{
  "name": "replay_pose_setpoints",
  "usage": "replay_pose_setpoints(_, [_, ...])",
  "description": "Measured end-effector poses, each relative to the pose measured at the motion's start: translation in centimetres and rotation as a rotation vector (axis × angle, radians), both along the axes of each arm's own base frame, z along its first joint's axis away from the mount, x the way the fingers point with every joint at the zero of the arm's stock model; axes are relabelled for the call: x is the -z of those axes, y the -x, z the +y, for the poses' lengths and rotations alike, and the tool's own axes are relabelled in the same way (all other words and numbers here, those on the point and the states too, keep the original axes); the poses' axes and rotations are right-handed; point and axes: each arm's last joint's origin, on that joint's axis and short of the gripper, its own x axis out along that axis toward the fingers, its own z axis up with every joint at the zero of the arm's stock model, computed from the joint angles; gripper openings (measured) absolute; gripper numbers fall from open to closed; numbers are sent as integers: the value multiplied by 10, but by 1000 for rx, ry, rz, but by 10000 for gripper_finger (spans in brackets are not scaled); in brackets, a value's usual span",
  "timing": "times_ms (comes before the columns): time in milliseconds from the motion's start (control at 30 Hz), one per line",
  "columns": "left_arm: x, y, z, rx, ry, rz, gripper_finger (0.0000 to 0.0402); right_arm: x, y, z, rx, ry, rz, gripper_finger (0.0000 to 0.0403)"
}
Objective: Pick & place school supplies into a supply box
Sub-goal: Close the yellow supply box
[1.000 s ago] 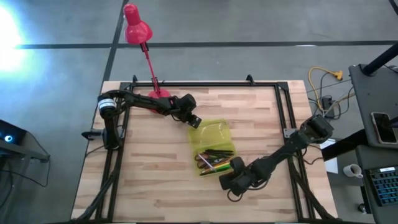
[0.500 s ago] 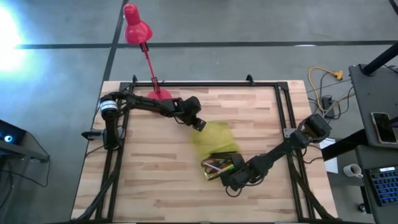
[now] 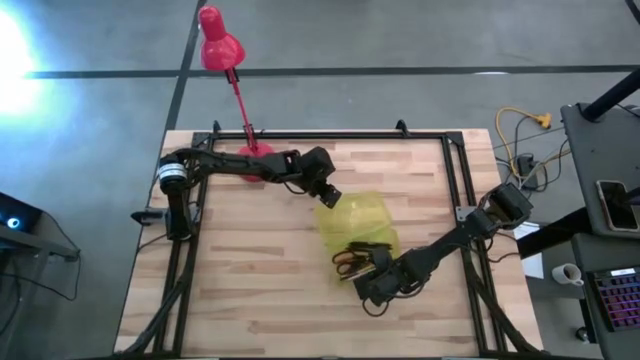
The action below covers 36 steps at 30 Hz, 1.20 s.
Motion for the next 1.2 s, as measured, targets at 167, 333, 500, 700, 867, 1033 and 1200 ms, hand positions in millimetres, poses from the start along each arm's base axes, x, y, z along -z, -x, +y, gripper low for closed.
replay_pose_setpoints(167, [-2, -1, 1, 1, -21, -10, 92, 0, 0, 0, -11, -8, 7, 68])
replay_pose_setpoints(333, [10, 5, 0, -13, -27, 36, 92, 0, 2, 3, -21, -13, 10, 68])
replay_pose_setpoints(500, [24, 13, -2, 17, -39, 82, 92, -2, 4, 6, -36, -31, 15, 68])
replay_pose_setpoints(700, [35, 19, -4, 16, -31, 120, 92, -4, 8, 13, -59, -58, 19, 68])
replay_pose_setpoints(867, [34, 19, -4, 17, -30, 114, 92, -7, 12, 21, -77, -75, 16, 68])
replay_pose_setpoints(1033, [33, 18, -4, 16, -32, 109, 92, -9, 14, 23, -60, -85, 14, 68])
replay_pose_setpoints(1200, [28, 16, -3, 16, -39, 93, 92, -9, 15, 21, -57, -74, 26, 68])
